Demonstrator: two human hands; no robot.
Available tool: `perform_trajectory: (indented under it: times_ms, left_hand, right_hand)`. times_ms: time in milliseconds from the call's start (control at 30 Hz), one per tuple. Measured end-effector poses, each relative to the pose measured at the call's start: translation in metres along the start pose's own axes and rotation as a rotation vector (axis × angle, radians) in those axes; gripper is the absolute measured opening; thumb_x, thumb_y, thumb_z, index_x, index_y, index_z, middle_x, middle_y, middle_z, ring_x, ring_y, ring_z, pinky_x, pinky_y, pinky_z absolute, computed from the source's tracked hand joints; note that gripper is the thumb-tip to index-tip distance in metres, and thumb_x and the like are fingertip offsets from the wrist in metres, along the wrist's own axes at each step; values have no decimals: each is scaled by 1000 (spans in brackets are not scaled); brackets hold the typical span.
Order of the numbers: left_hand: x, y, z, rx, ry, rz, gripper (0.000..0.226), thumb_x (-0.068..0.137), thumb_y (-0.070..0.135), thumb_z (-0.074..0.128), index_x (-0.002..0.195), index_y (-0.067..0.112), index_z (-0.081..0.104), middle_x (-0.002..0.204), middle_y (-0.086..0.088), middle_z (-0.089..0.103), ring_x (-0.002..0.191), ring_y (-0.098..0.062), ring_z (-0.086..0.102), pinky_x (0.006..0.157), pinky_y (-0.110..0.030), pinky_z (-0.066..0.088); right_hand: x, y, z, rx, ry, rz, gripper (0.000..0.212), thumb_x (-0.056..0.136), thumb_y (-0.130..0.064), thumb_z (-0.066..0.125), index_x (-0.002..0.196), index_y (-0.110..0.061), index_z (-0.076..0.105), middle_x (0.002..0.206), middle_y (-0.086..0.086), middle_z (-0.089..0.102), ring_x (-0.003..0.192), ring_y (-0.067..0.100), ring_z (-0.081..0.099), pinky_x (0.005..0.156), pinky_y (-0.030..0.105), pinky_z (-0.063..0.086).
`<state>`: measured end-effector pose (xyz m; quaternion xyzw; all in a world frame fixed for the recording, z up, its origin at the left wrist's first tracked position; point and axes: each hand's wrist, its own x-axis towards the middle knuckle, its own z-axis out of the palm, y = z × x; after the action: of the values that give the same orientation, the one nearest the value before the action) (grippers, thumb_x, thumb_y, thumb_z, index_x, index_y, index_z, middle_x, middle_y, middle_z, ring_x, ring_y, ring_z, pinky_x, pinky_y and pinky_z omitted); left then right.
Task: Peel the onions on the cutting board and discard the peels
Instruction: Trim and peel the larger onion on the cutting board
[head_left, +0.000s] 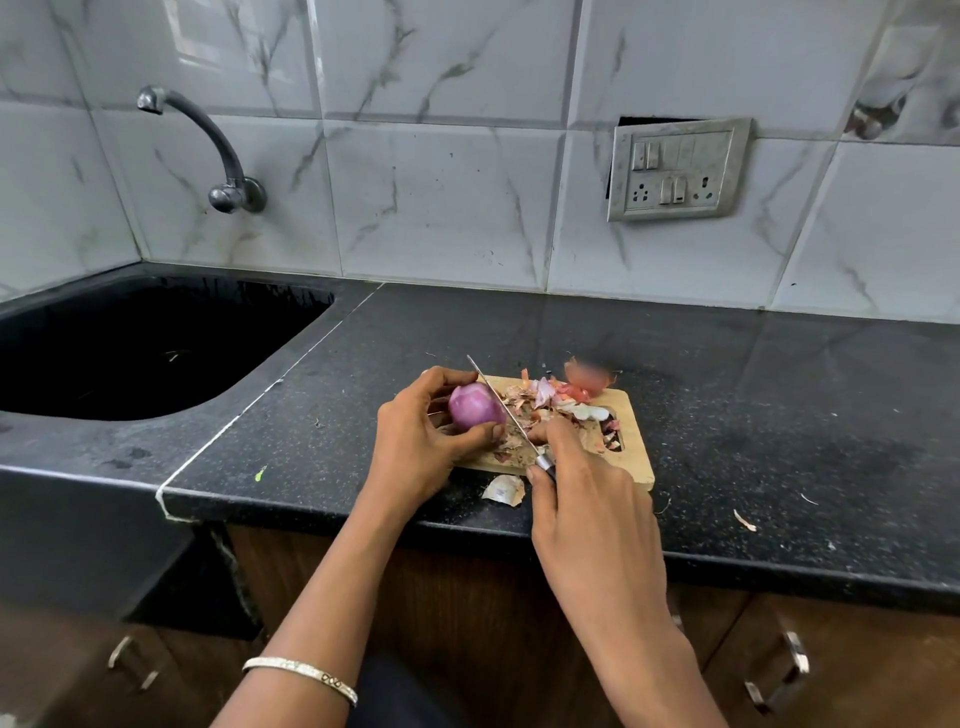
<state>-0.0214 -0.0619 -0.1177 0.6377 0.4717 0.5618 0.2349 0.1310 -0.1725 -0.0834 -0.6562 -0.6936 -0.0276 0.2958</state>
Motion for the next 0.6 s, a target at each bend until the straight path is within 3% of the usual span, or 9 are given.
perform_trajectory:
  times_ms: [67,267,400,600]
  left_hand:
    - [0,1,0,-10,-7,-4,55,63,15,97,111,21,72,101,7,75,93,1,71,81,-17,58]
    - [1,2,-1,-51,-20,-31,54,61,12,98,109,18,73,100,8,76,90,0,71,78,-15,57]
    - [2,1,-1,-40,-21,-29,52,61,11,98,107,19,74,98,8,76,91,-3,72,80,-18,59]
    - [2,2,0,-45,0,-42,53,59,13,99,106,18,75,97,8,76,89,-3,73,78,-16,58]
  right_hand:
    - [-1,-1,0,-5,9,-6,22,106,-33,44,127,-35,37,87,-14,47,87,13,64,63,25,34]
    - [8,-2,2,20,3,0,16,104,-30,47,120,-32,46,85,-12,53,86,17,65,56,27,30]
    - [22,-5,8,24,6,-10,18,103,-26,52,121,-28,49,93,-5,65,88,21,65,63,30,38]
    - [8,4,2,60,-26,5,19,103,-30,50,122,-33,49,95,-8,64,92,20,65,64,31,36]
